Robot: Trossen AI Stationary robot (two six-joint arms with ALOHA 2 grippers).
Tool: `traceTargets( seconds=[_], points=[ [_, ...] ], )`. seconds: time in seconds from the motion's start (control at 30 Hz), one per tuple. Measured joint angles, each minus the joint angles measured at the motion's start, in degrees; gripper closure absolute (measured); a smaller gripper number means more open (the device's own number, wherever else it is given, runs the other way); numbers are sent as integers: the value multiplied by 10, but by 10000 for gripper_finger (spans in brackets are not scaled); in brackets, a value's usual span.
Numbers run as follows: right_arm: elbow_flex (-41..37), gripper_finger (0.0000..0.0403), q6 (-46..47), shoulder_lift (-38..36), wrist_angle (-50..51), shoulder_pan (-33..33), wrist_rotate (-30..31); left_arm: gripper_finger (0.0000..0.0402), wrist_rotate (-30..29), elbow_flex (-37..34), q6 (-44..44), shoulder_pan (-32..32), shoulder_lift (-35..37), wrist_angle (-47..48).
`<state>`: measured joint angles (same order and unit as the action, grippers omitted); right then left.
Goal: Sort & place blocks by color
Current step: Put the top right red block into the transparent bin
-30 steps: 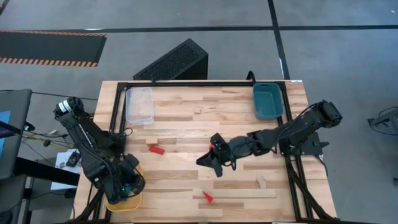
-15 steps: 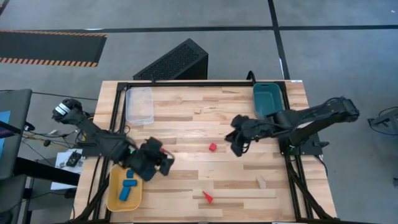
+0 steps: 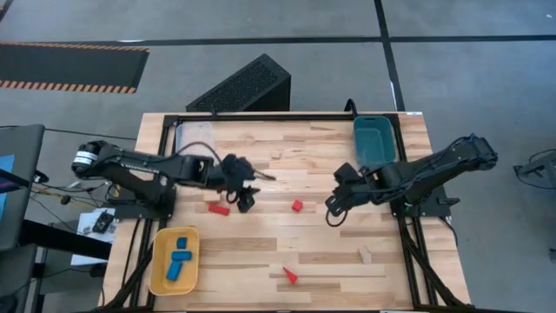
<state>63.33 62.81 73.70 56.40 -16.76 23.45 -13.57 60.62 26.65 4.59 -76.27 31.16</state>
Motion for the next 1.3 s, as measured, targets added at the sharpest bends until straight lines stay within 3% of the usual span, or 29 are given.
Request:
traceTargets(
  seconds=[0.3,0.57,0.77,1.07,1.3],
  points=[
    [0,316,28,28,-30,65,-29,210,137,0,-202,-123,0,-24],
    [0,316,-16,28,-63,150,-36,210,185,0,-358,-166,-20,-124],
    [0,316,-63,21,-55,194,-71,210,257,0,-358,-168,-88,-272],
    [0,316,-154,-26,-44,255,-72,210,255,0,-336,-161,-185,-391],
    [1,296,-268,-82,-42,314,-103,210,227,-1,-343,-159,-203,-396]
  ],
)
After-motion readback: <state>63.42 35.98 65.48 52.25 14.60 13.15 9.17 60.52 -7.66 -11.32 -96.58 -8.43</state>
